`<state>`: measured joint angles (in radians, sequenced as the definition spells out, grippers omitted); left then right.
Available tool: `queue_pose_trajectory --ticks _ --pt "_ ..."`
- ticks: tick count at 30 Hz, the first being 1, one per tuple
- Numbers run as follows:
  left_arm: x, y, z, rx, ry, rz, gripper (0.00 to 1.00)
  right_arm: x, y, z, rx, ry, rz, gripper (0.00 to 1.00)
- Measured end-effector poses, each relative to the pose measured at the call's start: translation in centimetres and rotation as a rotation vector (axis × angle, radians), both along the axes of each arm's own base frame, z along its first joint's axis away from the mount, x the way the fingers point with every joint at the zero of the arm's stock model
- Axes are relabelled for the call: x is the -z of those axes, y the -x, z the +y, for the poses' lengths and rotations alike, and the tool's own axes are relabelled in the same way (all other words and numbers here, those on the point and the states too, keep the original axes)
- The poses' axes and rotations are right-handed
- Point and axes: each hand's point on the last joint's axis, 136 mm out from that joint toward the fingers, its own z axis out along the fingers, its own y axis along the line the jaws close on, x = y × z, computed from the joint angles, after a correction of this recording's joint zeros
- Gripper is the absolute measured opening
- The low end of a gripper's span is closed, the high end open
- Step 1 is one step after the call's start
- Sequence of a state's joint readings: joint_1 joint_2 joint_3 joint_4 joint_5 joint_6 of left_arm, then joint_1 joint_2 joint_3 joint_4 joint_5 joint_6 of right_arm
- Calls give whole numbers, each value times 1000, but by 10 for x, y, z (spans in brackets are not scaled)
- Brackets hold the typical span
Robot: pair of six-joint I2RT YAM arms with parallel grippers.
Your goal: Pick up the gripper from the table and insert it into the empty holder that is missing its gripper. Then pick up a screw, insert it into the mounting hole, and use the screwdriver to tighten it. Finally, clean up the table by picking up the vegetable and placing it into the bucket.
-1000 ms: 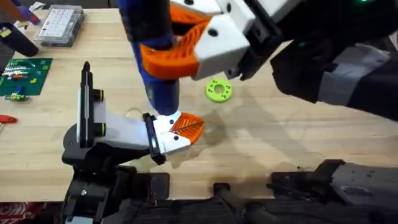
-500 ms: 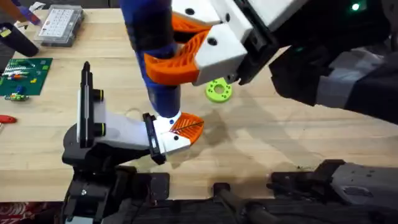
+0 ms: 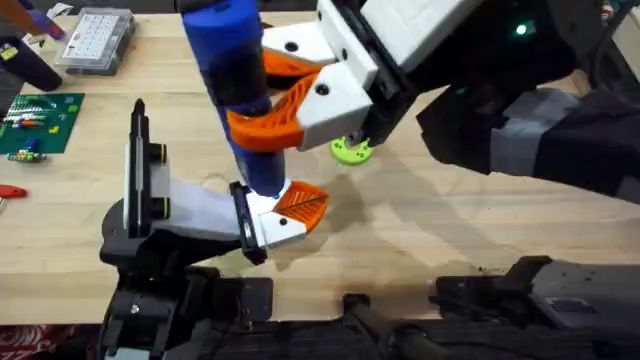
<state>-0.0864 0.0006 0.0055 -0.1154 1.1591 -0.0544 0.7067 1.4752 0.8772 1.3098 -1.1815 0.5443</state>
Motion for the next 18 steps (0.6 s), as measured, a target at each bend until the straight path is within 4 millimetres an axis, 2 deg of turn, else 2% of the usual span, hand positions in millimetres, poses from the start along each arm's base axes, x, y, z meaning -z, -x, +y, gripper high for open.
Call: queue_pose_trajectory --ticks 18 --pt "0 0 0 0 0 0 18 7 0 0 9 1 -9 49"
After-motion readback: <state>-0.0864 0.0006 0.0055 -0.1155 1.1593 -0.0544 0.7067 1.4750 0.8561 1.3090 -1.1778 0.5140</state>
